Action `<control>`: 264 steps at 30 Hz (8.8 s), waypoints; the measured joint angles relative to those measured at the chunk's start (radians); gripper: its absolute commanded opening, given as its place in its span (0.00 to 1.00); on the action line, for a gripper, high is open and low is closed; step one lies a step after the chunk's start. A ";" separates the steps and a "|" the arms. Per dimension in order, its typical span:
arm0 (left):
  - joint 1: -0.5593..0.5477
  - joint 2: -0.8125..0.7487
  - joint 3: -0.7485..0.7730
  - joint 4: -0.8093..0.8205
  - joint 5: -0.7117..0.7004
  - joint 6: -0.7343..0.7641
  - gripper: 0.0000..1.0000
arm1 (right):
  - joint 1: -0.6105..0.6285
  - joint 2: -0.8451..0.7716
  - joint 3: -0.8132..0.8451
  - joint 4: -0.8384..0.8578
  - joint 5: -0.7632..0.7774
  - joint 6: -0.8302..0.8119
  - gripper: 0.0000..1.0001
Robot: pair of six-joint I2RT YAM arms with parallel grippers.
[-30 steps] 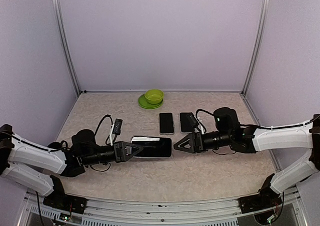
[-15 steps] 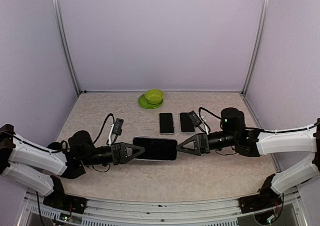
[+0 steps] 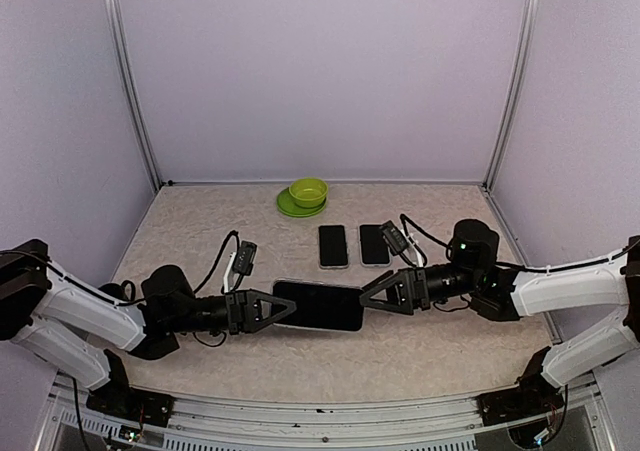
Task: Put the phone into the phone case
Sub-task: Press the top right corner of the phone case, then press the corner of the phone case at the bottom right corner of the phone case, then pass from the left arm to the right, then pass from the right arm to the left
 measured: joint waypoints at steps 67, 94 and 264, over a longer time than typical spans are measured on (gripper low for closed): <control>-0.002 0.066 0.027 0.006 -0.028 0.000 0.28 | 0.041 -0.030 0.062 -0.239 0.134 -0.091 0.00; 0.000 0.057 0.028 0.070 0.005 0.001 0.00 | 0.044 -0.157 0.024 -0.244 0.114 -0.103 0.40; -0.060 -0.314 0.088 -0.589 -0.280 0.297 0.75 | 0.195 -0.035 0.262 -0.830 0.543 -0.471 0.00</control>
